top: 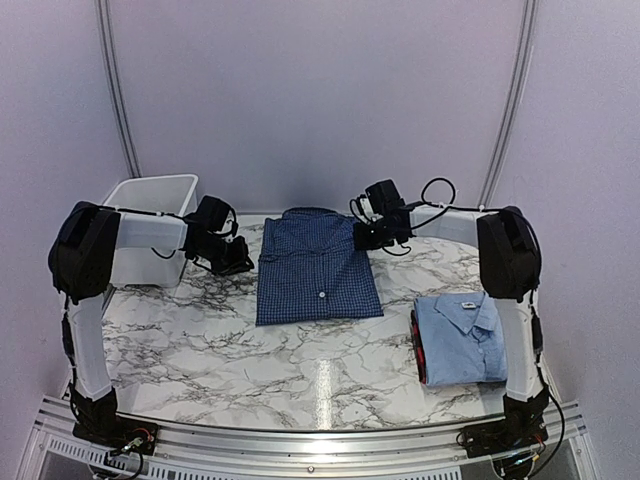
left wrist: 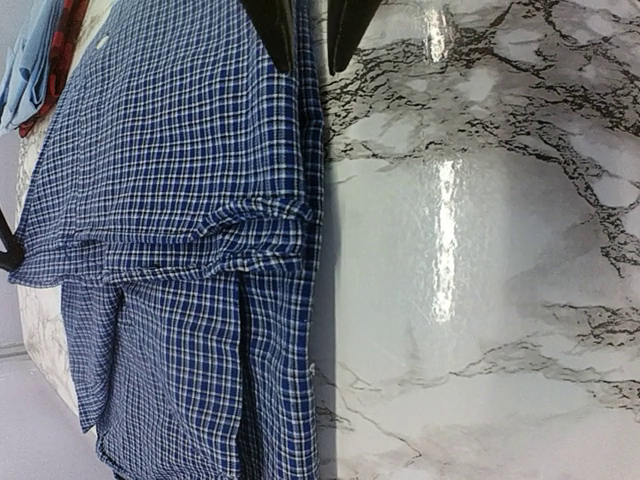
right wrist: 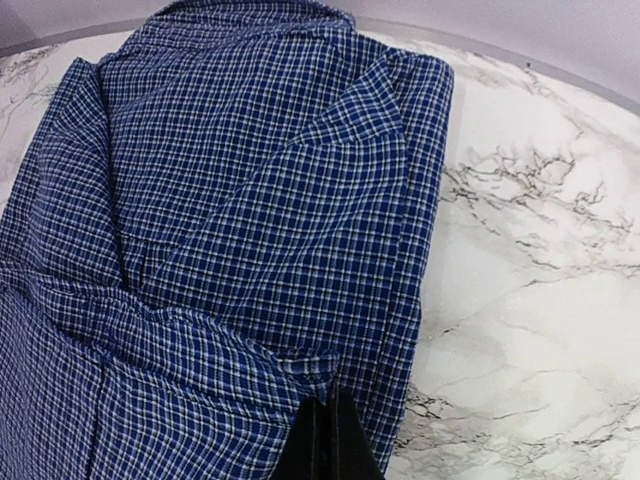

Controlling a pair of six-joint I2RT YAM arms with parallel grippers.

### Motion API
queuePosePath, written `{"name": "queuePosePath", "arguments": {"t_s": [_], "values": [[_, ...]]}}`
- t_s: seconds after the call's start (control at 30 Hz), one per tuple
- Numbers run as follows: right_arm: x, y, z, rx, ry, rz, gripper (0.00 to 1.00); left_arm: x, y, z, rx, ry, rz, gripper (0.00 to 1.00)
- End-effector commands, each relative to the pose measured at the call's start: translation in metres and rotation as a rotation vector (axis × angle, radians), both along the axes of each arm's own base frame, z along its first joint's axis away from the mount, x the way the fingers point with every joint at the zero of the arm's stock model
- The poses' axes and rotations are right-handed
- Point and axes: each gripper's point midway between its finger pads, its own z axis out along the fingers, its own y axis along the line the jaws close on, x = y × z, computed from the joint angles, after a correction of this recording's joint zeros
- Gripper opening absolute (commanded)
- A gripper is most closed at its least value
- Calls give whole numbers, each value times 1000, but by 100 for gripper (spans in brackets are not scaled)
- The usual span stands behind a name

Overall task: Fold and stack the long sleeve shirts
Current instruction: Smooth out the 2/3-rectangle-folded shirt at the center of the board.

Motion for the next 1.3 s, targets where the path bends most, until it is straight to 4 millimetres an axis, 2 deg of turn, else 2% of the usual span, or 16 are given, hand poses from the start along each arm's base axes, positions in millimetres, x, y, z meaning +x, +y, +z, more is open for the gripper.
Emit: {"name": "queuePosePath", "arguments": {"t_s": [0.0,0.07,0.13,0.23,0.3,0.4,0.57,0.73,0.83,0.93,1.03,1.13,1.27], "values": [[5,-5,15,-28,-37,-29,0,-3,-2,11,-17,-19,-8,14],[6,-4,5,-37,-16,-23,6,-3,-2,11,-18,-21,-9,14],[6,-1,1,-34,-3,-15,20,-5,-2,12,-17,-22,-14,14],[6,0,7,-26,-8,-9,40,-7,-1,12,-20,-20,-16,14],[5,-2,17,-26,-22,-12,47,-11,-1,13,-25,-15,-18,14],[-4,-5,29,-20,-30,-11,46,-17,0,14,-31,-11,-15,14],[-29,10,41,40,-36,36,32,-30,-5,20,-55,-16,-18,14],[-47,33,25,119,12,115,16,-41,-21,26,-92,-20,-35,14],[-47,34,6,143,50,123,12,-48,-34,26,-105,-16,-58,14],[-41,24,-20,158,96,107,12,-57,-41,23,-104,-6,-72,14],[-33,7,-40,142,123,70,20,-65,-41,18,-107,8,-75,14],[-29,-9,-53,117,148,25,27,-74,-37,13,-108,22,-69,14],[-31,-21,-63,87,172,-12,34,-85,-32,10,-110,34,-67,14]]}}
